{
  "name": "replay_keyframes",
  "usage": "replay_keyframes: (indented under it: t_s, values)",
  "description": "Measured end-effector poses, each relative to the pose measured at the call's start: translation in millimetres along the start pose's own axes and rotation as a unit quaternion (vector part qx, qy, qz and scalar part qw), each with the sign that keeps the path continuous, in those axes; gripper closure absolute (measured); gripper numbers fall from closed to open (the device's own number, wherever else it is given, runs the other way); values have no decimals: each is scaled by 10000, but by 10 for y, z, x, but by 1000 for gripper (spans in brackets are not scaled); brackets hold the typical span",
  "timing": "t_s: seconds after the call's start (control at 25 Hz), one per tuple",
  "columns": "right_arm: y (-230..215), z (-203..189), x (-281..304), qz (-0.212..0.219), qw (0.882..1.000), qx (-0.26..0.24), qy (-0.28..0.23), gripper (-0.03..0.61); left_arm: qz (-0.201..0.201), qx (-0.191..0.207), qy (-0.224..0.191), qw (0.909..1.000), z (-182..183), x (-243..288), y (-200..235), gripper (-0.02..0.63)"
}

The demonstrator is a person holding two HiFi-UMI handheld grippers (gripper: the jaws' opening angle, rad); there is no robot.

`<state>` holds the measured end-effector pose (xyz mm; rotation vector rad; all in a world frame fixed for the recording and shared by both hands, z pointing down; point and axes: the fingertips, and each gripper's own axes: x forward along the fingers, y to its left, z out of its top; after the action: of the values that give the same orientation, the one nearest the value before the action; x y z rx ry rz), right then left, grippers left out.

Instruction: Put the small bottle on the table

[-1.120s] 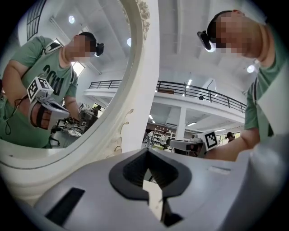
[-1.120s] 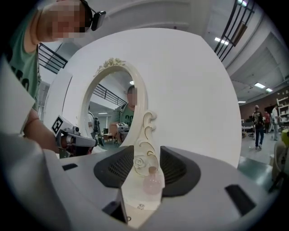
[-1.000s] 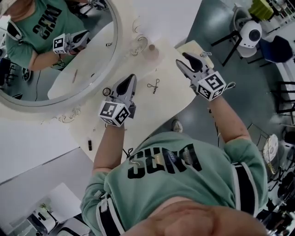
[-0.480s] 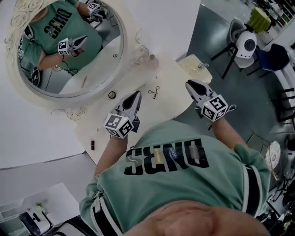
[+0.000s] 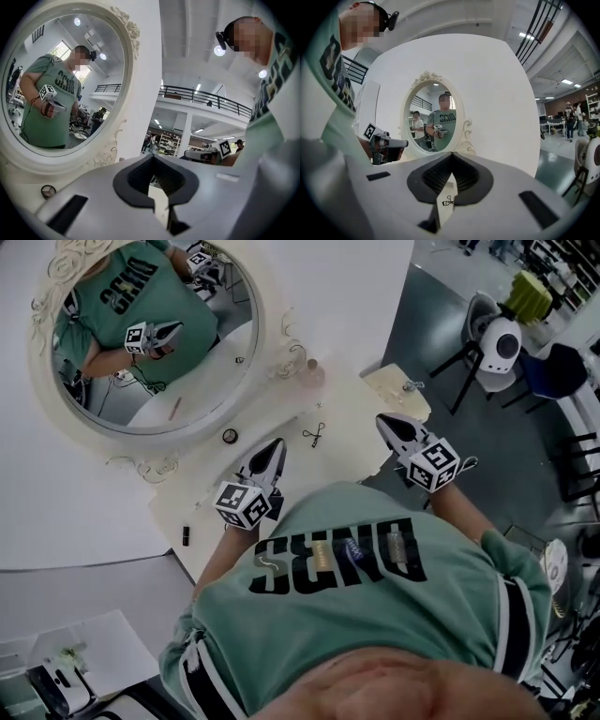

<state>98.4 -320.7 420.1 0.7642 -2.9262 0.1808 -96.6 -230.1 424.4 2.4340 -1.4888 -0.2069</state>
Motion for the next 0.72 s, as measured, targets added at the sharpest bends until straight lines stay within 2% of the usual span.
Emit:
replay_keyframes:
  t_s: [0.72]
  values:
    - [3,17,5,43,9999,135,-45,584,25,-1,-64,10000,78,-53,6,606]
